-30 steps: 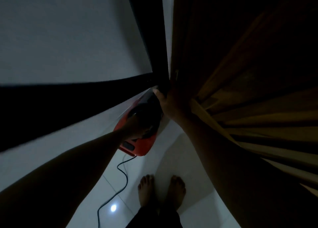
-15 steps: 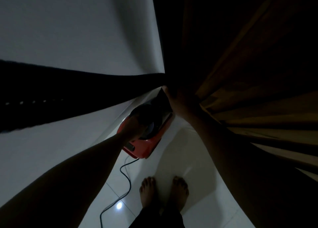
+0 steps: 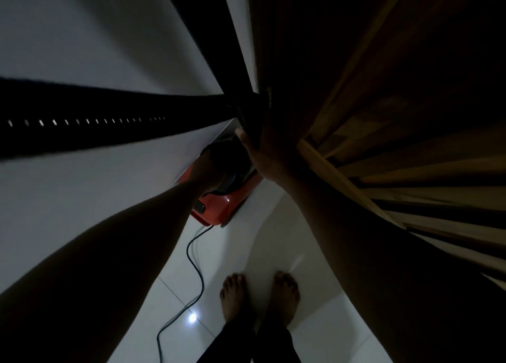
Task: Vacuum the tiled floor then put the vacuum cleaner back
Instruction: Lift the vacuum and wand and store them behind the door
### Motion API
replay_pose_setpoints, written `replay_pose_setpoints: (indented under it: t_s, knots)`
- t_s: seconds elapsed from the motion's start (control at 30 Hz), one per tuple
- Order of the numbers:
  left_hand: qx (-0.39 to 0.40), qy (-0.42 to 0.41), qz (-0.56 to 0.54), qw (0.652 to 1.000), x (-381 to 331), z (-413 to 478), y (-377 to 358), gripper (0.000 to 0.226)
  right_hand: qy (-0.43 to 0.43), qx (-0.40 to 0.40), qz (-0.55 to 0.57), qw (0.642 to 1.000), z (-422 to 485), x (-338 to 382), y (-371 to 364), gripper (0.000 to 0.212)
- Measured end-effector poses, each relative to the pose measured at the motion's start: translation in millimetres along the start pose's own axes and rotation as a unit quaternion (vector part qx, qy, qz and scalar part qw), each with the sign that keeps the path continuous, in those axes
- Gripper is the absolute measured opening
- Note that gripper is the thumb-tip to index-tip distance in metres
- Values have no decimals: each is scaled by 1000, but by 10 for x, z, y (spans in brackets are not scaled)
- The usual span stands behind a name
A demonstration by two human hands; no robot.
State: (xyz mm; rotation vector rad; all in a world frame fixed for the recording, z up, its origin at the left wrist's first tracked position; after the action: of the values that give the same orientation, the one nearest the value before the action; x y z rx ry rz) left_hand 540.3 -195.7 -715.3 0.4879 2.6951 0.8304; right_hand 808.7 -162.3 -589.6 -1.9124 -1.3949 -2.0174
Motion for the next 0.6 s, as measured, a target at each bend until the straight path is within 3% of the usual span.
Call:
replay_pose_setpoints:
  t_s: [0.13,0.17,0.2,0.23,0.33,0.47,0.6]
  knots:
    - [-9,-69,114,991,33,-187,-162,49,-23,-7,24,999,105,131,-6,68]
    - [7,-63,91,994,-42,-202,-57,48,-29,-14,34,999,137,177,4,65]
    - [-14,-57,82,995,-169,-124,234,47,-26,-19,36,999,144,236,26,62]
    - [-93,-83,75,989,-306,-44,632,47,-30,-20,30,999,138,286,46,60]
    - [-213,-103,-75,969,-908,69,2165,51,-47,-11,29,998,108,466,174,61]
    - [-133,-40,-96,986,-819,-33,2579,79,-90,14,-6,996,26,726,415,66]
    - [-122,-56,-104,985,-794,-616,2819,83,-110,31,-40,993,-291,1080,827,62]
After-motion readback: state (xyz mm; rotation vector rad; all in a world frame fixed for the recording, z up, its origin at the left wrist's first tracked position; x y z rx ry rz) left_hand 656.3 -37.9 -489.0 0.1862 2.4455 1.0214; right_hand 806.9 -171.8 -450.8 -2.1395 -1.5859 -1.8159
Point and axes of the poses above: each hand's wrist, its own z-axis towards the middle knuckle, its own y-axis out of the back of the hand, x = y × z, the point moved 1 cm from there along z, towards the middle knuckle, and after that the axes turned 4 degrees about -x, right-handed, at the moved point
